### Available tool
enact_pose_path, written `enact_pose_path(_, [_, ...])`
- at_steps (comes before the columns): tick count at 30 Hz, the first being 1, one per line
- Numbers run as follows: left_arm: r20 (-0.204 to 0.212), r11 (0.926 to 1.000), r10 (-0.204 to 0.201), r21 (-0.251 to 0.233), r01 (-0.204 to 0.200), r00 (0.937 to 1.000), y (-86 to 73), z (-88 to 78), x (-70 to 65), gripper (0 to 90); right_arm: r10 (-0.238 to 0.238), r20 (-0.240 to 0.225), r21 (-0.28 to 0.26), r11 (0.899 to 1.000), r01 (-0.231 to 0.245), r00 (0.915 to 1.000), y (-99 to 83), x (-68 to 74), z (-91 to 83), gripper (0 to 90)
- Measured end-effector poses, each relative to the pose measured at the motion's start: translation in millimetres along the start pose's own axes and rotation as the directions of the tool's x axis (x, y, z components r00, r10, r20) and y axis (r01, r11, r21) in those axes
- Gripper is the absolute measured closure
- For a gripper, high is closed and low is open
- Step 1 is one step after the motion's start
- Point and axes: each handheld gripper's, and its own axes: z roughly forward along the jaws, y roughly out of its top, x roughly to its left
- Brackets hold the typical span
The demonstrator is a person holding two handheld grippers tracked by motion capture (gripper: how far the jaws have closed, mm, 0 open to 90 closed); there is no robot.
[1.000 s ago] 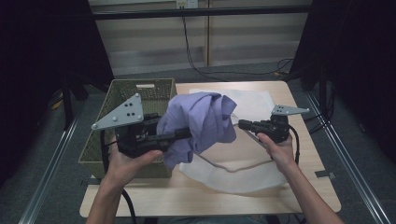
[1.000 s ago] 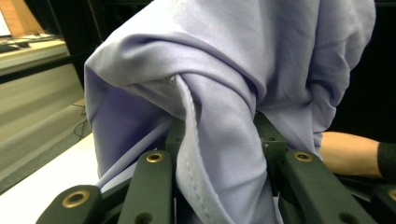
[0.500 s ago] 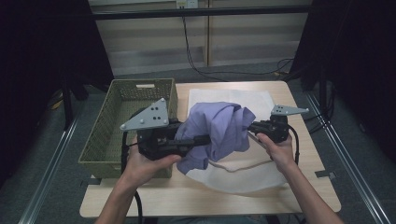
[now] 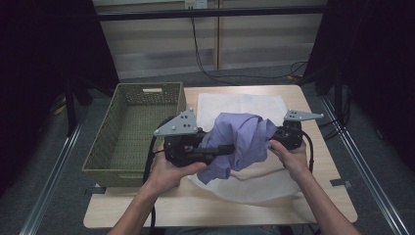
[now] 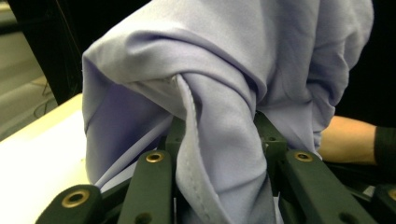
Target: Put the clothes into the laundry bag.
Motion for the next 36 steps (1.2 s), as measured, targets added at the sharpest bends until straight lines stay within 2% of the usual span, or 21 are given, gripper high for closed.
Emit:
enact_pose_path(4, [0.001,0.9991,-0.033,0.026,0.033,0.9995,-8.8,9.3,9.1,65.9,0.001,0.000,0.001,1.000,-0.001,1.0000,-0.1,0.2,0.2,89.2])
enact_pose_path(9, [-0.027,0.9965,-0.069,0.046,0.070,0.9973,-19.0,15.9,20.3,66.0,0.000,-0.001,0.002,1.000,0.000,1.0000,-0.2,0.2,0.2,89.3])
enact_pose_path(14, [-0.052,0.9945,-0.070,0.074,0.074,0.9962,-27.3,19.2,28.4,66.0,-0.002,-0.001,0.000,1.000,0.002,1.0000,-0.1,-0.1,-0.1,89.2])
enact_pose_path(19, [-0.058,0.9915,-0.086,0.093,0.091,0.9946,-34.4,23.3,33.7,65.9,0.000,-0.003,0.001,1.000,0.000,1.0000,-0.2,-0.3,0.0,89.2])
enact_pose_path(22, [-0.061,0.9908,-0.091,0.095,0.096,0.9940,-35.0,23.8,35.3,66.0,0.000,-0.004,0.004,1.000,0.000,1.0000,-0.1,0.2,0.1,89.2])
enact_pose_path(26, [-0.067,0.9936,-0.071,0.083,0.077,0.9952,-28.6,21.4,30.9,66.0,-0.001,-0.001,-0.003,1.000,0.001,1.0000,0.8,-0.4,-1.4,89.2])
enact_pose_path(31, [-0.065,0.9901,-0.085,0.107,0.092,0.9943,-32.7,32.9,34.4,66.0,-0.001,0.001,-0.001,1.000,0.001,1.0000,1.2,-0.3,-1.8,89.2])
enact_pose_path(32, [-0.063,0.9882,-0.096,0.113,0.103,0.9934,-37.2,40.1,38.9,66.0,-0.006,0.000,-0.001,1.000,0.006,1.0000,1.1,-0.2,-1.4,89.3])
enact_pose_path(36, [-0.063,0.9840,-0.100,0.141,0.109,0.9929,-43.6,51.1,44.6,65.9,0.000,-0.001,0.006,1.000,0.000,1.0000,0.5,0.1,-0.6,89.3])
